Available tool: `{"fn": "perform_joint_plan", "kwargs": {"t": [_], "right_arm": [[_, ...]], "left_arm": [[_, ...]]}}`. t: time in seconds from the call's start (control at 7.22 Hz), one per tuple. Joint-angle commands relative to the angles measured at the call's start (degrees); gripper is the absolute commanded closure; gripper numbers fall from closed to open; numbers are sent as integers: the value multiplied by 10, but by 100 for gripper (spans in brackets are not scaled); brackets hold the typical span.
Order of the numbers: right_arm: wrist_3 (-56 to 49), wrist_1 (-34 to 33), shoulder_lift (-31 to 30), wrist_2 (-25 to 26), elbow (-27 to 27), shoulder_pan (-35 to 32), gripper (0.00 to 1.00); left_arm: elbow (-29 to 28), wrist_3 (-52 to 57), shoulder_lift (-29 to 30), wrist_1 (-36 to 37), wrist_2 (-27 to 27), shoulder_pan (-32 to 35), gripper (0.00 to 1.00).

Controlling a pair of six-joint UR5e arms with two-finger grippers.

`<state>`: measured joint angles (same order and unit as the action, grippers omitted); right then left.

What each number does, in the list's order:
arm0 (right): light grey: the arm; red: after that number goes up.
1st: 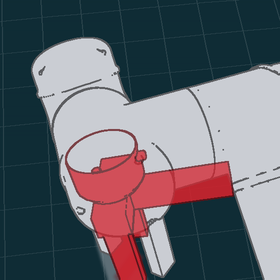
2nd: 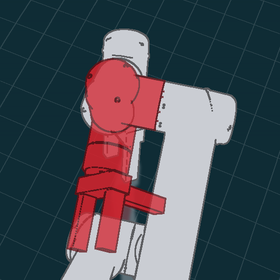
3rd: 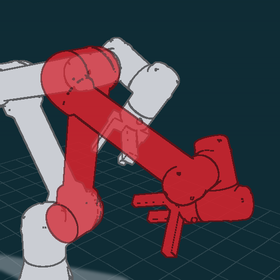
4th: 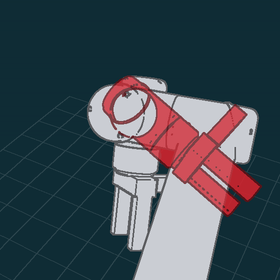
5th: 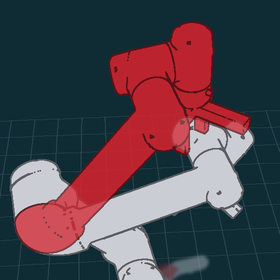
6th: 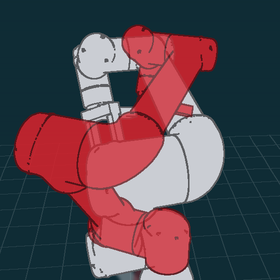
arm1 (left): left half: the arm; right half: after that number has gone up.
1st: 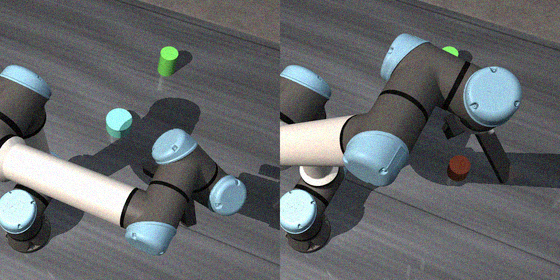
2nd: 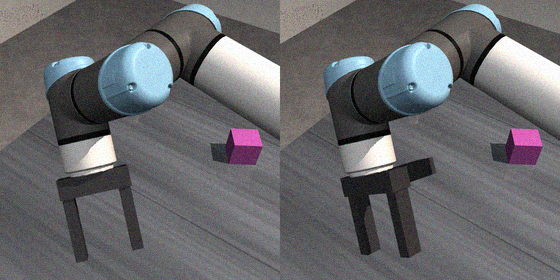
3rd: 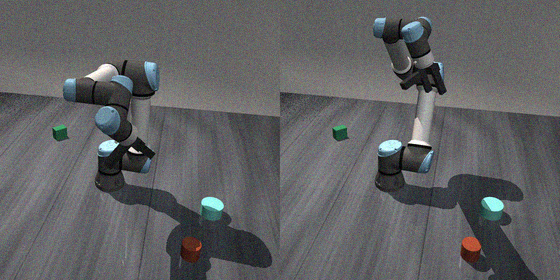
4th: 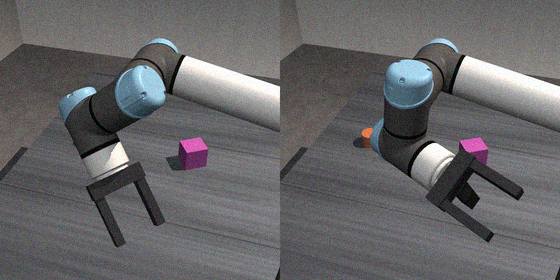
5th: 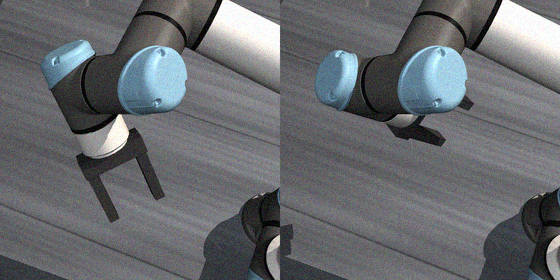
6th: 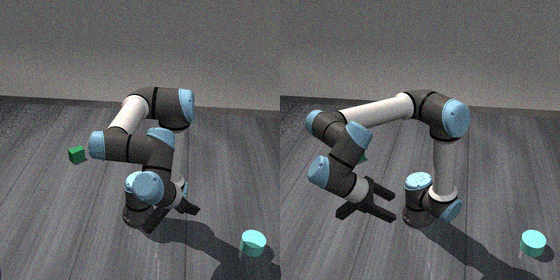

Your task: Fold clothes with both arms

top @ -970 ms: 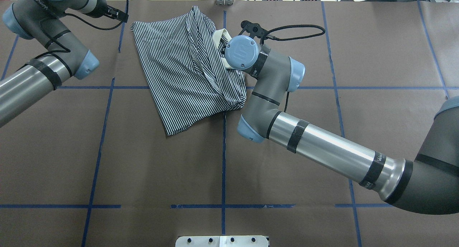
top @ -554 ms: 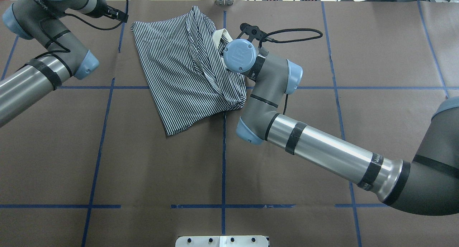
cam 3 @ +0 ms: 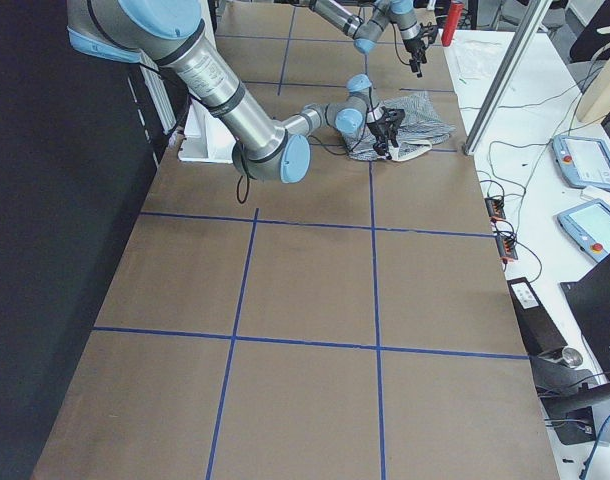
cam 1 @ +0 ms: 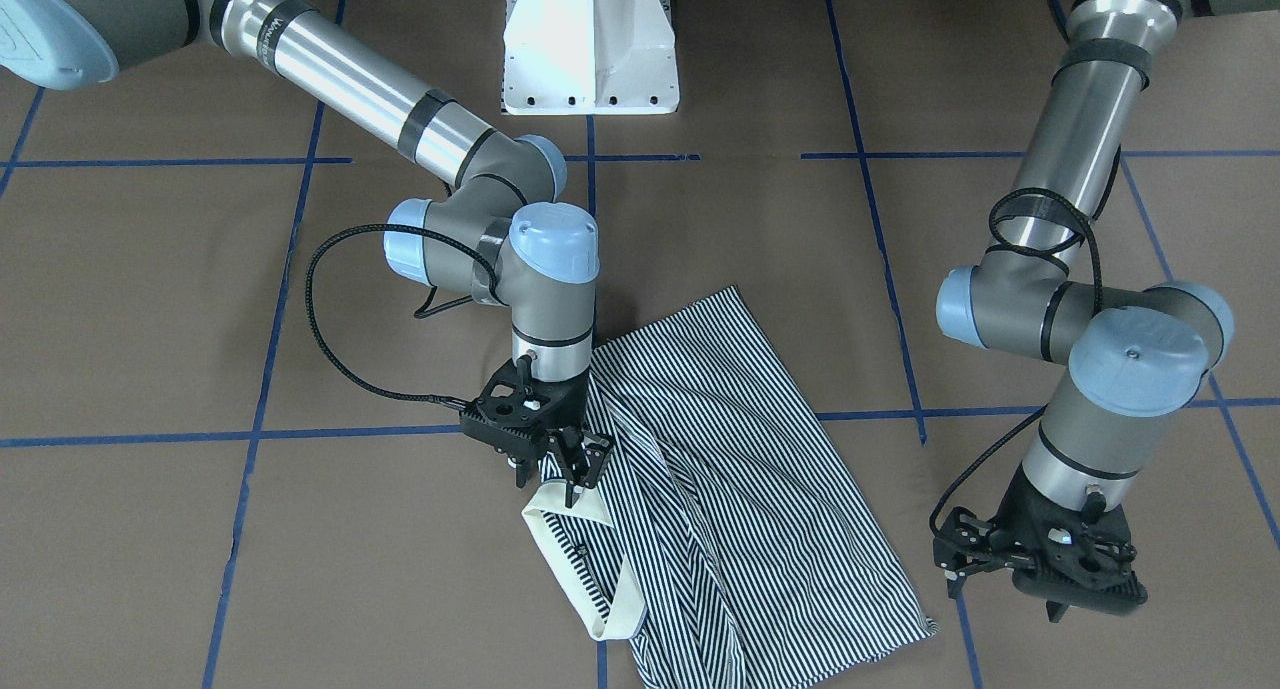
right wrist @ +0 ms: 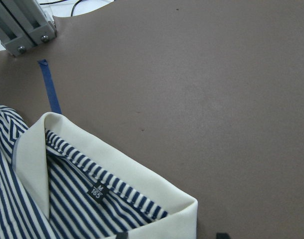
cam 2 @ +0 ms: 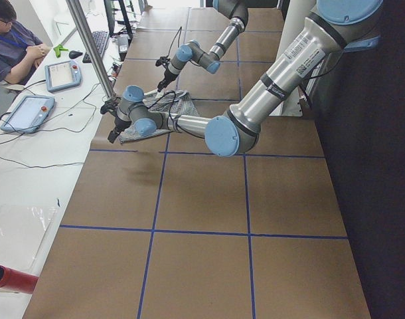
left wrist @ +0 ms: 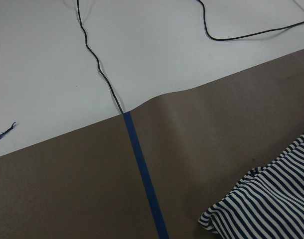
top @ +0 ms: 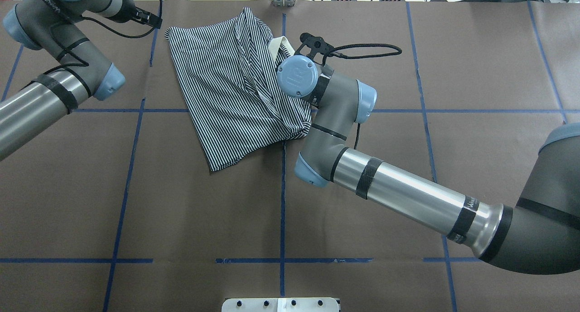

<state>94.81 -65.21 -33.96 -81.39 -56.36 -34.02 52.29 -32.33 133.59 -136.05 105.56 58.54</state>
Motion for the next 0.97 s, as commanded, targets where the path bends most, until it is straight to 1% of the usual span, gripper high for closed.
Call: {"fn": "perform_joint_plan", "kwargs": {"t": [0.0,0.14,0.28,0.42,0.69,0.83], "right_arm": [[2,2,0,11,8,3,34],[2,2,4,11,8,3,34],[5,3,4,11,8,3,40],[8,6,4,15,12,4,43],[8,14,4,18,20,5,43],[9,15,4,18,20,6,45]], "left_arm": [[0,1,0,0,0,0,0],[0,1,-1,0,0,0,0],[0,2,-1,0,0,0,0],[0,2,-1,0,0,0,0],[0,2,-3,0,9,0,0],[0,3,-4,0,9,0,0]]}}
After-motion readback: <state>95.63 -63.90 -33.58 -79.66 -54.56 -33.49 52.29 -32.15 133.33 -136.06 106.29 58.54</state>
